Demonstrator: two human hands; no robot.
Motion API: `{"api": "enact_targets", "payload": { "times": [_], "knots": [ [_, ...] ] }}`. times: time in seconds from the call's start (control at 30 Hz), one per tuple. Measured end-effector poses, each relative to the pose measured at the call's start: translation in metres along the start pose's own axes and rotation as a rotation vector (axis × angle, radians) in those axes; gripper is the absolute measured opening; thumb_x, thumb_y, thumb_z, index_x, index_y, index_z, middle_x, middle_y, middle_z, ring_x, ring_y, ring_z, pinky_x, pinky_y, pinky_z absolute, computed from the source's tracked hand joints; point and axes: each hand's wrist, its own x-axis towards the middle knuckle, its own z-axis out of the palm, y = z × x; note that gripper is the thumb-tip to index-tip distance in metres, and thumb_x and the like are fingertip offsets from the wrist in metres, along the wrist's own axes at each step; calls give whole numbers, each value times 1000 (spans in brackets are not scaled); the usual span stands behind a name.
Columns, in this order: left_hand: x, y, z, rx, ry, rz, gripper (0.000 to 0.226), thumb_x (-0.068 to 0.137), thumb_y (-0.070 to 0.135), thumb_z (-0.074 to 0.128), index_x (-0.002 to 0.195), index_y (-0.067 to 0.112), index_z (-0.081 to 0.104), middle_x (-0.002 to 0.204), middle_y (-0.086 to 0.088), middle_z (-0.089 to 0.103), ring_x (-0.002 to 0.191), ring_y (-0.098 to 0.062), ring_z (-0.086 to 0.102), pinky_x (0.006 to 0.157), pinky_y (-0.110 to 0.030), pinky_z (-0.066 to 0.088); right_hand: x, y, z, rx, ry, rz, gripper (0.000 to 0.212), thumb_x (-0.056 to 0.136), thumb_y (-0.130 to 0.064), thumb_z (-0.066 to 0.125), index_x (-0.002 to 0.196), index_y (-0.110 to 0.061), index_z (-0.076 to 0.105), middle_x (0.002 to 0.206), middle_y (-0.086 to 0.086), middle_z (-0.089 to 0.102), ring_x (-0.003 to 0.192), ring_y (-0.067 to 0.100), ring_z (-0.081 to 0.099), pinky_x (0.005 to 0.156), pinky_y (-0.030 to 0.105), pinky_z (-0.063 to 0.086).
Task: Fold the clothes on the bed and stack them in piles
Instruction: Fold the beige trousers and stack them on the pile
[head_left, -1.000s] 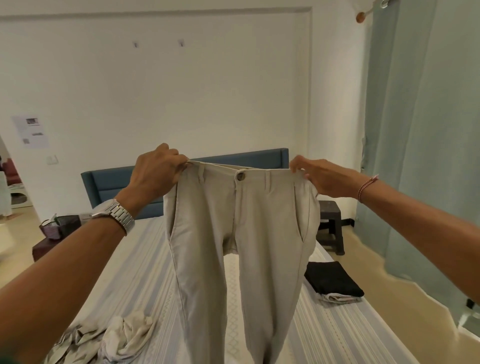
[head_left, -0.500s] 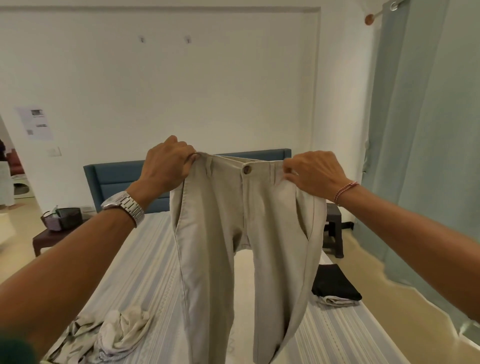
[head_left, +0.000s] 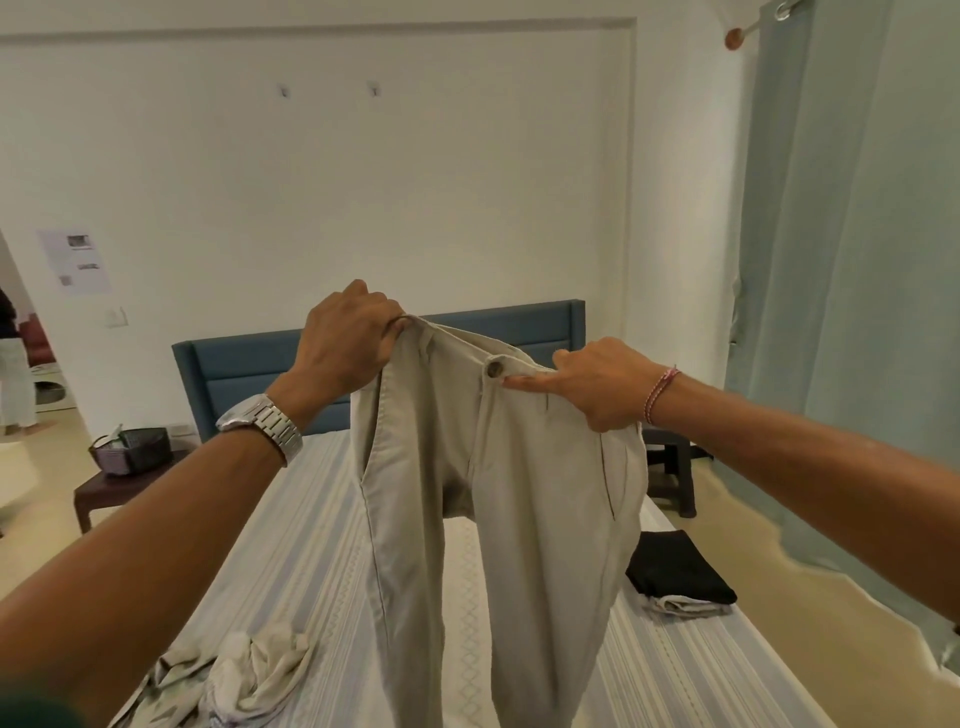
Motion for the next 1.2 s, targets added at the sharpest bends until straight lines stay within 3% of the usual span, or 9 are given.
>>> {"api": "enact_targets", "payload": {
  "times": [0.2, 0.33, 0.47, 0.57, 0.67, 0.8, 0.87, 1.03, 1.2],
  "knots": [
    [3, 9, 3, -14, 11, 26, 26, 101, 27, 57, 90, 11, 73, 80, -5, 68, 79, -27, 54, 61, -37, 41, 12, -6, 3, 150, 112, 93, 47, 95, -41, 58, 139, -26, 50, 80, -1, 58, 69, 14, 57, 61, 27, 49],
    [4, 11, 5, -24, 28, 35, 26, 102, 27, 58, 88, 11, 73, 77, -4, 67, 79, -26, 53, 62, -36, 38, 19, -7, 3, 499, 158, 180, 29, 104, -32, 50, 117, -15, 70, 78, -2, 56, 69, 16, 55, 73, 35, 56],
    [1, 15, 7, 21, 20, 99, 30, 101, 28, 58, 78, 11, 69, 70, -3, 66, 78, -26, 51, 68, -38, 35, 23, -4, -2, 830, 59, 329, 31, 96, -22, 62, 124, -15, 72, 92, 12, 69, 66, 18, 57, 73, 31, 57],
    [0, 25, 11, -11, -3, 104, 31, 101, 30, 57, 76, 12, 65, 68, -4, 63, 73, -28, 54, 67, -36, 32, 30, -4, -16, 1143, 27, 539, 20, 91, -14, 63, 92, 4, 73, 68, 9, 62, 50, 13, 57, 51, 21, 49],
    [5, 40, 18, -229, -85, -27, 30, 102, 29, 56, 78, 11, 59, 74, -5, 61, 69, -28, 57, 61, -36, 38, 31, 0, -37, 1478, 52, 684, 17, 91, -1, 65, 74, -1, 60, 51, 1, 62, 36, 6, 59, 38, 14, 42],
    [12, 55, 19, -562, -41, -207, 17, 91, 23, 75, 87, 7, 70, 81, -2, 69, 73, -18, 61, 67, -29, 47, 35, 0, -63, 1883, 92, 722, 17, 85, -3, 79, 86, 2, 63, 86, 11, 69, 52, 13, 71, 46, 20, 55],
    [14, 62, 17, -743, -42, -319, 18, 85, 20, 82, 93, 8, 70, 86, 0, 70, 75, -11, 62, 68, -21, 50, 41, -1, -65, 1925, 114, 774, 14, 87, -3, 77, 90, 2, 65, 96, 13, 69, 64, 18, 74, 55, 25, 61],
    [11, 76, 11, -1047, -102, -454, 32, 83, 14, 84, 108, 7, 65, 101, -8, 70, 89, -23, 70, 77, -31, 62, 44, 0, -61, 1927, 133, 847, 10, 89, -5, 75, 96, 0, 71, 96, 11, 73, 80, 23, 77, 78, 33, 64],
    [3, 93, 11, -1150, -67, -529, 16, 96, 22, 70, 109, 13, 68, 101, -5, 72, 98, -26, 70, 80, -28, 61, 38, -1, -62, 1966, 178, 874, 4, 91, -2, 72, 90, 1, 70, 98, 13, 73, 79, 23, 76, 70, 31, 64]
  ]
}}
